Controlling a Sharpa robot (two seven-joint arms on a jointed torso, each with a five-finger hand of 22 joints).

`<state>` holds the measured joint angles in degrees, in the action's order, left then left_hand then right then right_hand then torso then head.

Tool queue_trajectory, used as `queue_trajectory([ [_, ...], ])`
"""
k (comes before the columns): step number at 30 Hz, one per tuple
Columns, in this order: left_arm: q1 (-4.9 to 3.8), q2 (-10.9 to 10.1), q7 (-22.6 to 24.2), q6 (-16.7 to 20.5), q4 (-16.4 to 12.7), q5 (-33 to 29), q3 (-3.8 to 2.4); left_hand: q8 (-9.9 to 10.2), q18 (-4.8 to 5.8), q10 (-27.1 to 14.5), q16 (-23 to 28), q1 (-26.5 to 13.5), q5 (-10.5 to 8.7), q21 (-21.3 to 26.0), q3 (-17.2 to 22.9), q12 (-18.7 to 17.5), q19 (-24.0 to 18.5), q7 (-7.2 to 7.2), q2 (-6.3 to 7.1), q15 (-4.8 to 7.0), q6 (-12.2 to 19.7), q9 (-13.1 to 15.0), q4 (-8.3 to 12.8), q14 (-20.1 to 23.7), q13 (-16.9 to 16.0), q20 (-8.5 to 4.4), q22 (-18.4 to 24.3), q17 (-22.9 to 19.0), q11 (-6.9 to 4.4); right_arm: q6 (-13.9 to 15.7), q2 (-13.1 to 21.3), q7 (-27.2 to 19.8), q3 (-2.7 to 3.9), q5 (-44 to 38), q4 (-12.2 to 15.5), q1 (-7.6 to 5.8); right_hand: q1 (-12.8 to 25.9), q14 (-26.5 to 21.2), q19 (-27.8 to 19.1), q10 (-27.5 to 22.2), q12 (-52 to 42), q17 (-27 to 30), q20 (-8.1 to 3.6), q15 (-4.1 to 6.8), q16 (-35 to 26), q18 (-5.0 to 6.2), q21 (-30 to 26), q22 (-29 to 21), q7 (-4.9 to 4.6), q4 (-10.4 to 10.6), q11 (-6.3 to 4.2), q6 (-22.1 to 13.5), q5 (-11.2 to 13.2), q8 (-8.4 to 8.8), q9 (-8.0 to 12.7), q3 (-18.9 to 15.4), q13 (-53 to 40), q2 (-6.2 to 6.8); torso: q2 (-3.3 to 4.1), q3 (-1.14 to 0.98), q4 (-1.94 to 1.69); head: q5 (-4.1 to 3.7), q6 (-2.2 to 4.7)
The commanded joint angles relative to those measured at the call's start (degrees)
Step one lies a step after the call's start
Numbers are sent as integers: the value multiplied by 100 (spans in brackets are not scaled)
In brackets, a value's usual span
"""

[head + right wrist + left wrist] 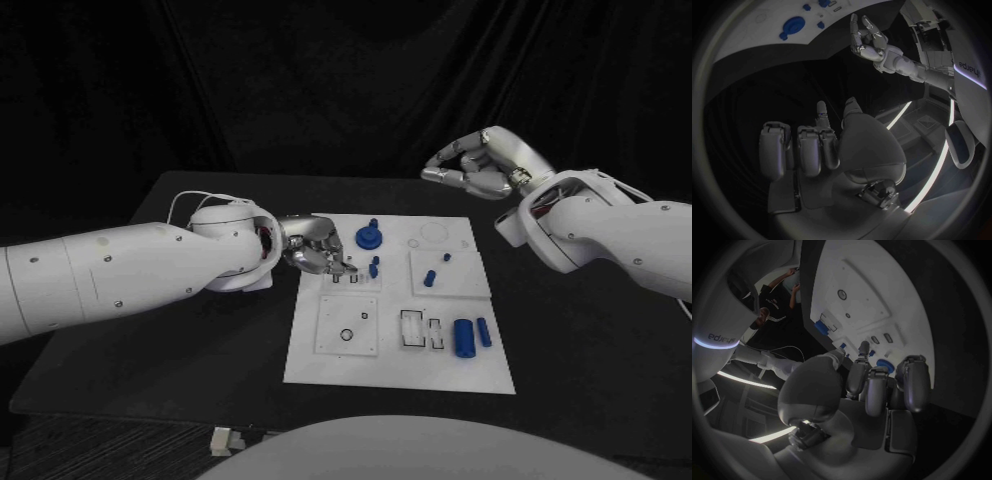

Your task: Assemble the parts on the task board

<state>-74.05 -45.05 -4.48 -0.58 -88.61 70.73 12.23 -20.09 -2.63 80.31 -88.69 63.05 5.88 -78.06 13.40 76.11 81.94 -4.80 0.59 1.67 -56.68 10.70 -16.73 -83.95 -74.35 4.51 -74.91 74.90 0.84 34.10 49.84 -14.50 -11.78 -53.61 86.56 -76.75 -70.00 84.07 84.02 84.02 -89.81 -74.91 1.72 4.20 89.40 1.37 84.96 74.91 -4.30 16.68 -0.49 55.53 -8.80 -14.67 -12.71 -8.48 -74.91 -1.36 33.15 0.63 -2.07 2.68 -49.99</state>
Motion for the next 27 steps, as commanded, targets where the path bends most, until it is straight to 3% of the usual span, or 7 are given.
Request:
queue_trajectory([
  [1,-204,181,-132,-334,68,-13,-7,-327,-32,21,-1,-92,80,3,-322,55,5,76,-159,97,-138,200,-9,-469,-39,-60,-1121,1303,-89,877,278,-154,-1,-60,340,-58,68,573,360,598,-19,-1415,74,-56,23,-19,73,1352,-7,-8,51,107,-164,-311,-152,-100,-1509,-145,-7,-3,-9,-89,-1],
  [8,-657,856,-715,-1798,584,-12,-9,-1072,-24,118,-50,-335,360,-7,-1096,222,10,235,-488,178,-172,920,-2,-515,-232,-137,-1131,1380,-196,880,754,131,-4,-228,819,-93,1,566,363,598,-19,-1379,116,-75,11,-18,84,1353,-12,-14,65,-134,-329,-868,-466,-255,-1509,-298,-21,-10,21,-215,-1],
  [14,-811,1540,-1266,-2737,1306,-425,-10,-1737,101,830,-131,-1,695,-548,-1427,1215,362,375,-716,266,-115,1793,2,-605,-1358,-224,-1298,1510,-310,544,895,524,-5,-317,1042,0,-157,555,337,598,-19,-1326,119,-77,-8,-6,43,1337,-19,-10,69,-433,-528,-1251,-686,-345,-1509,-380,-25,-19,36,-254,-1],
  [17,-831,1786,-1582,-2858,1542,-558,-10,-2177,136,969,-131,158,-18,-710,-1445,1389,464,411,-875,320,78,2443,5,-605,-1565,-283,-1344,1510,-411,411,935,649,-6,-380,1111,92,-192,547,317,598,-19,-1292,121,-78,-21,4,7,1323,-19,-13,70,-484,-552,-1324,-725,-357,-1509,-405,-25,-32,44,-346,-1],
  [19,-829,1897,-1897,-3003,1621,-609,-10,-2472,169,969,-131,-197,98,-847,-1682,1389,559,515,-973,399,2,2917,-12,-605,-1565,-338,-1386,1510,-441,344,954,705,-6,-406,1132,149,-214,542,304,598,-19,-1269,122,-79,-30,11,-15,1315,-23,-11,73,-534,-575,-1373,-751,-371,-1509,-420,-42,-55,79,-357,-1],
  [23,-799,2032,-2475,-3170,1731,-777,-10,-2357,208,969,-131,-543,-37,-998,-1975,1389,668,573,-1041,468,-156,3135,-7,-605,-1565,-413,-1437,1510,-513,266,952,785,-6,-429,1116,221,-259,538,293,598,-19,-1245,125,-83,-39,16,-36,1307,-29,-10,77,-620,-650,-1455,-793,-393,-1509,-443,-49,-77,98,-354,-1],
  [27,-738,2155,-2894,-3089,1869,-1030,-9,-1559,203,969,-131,-526,101,-975,-2208,1389,654,503,-1056,443,-311,2925,7,-605,-1565,-424,-1428,1510,-496,209,927,827,-6,-438,1078,288,-269,533,282,598,-19,-1221,127,-85,-48,22,-55,1300,-34,-8,81,-660,-678,-1484,-806,-407,-1509,-452,-57,-136,170,-266,-1],
])
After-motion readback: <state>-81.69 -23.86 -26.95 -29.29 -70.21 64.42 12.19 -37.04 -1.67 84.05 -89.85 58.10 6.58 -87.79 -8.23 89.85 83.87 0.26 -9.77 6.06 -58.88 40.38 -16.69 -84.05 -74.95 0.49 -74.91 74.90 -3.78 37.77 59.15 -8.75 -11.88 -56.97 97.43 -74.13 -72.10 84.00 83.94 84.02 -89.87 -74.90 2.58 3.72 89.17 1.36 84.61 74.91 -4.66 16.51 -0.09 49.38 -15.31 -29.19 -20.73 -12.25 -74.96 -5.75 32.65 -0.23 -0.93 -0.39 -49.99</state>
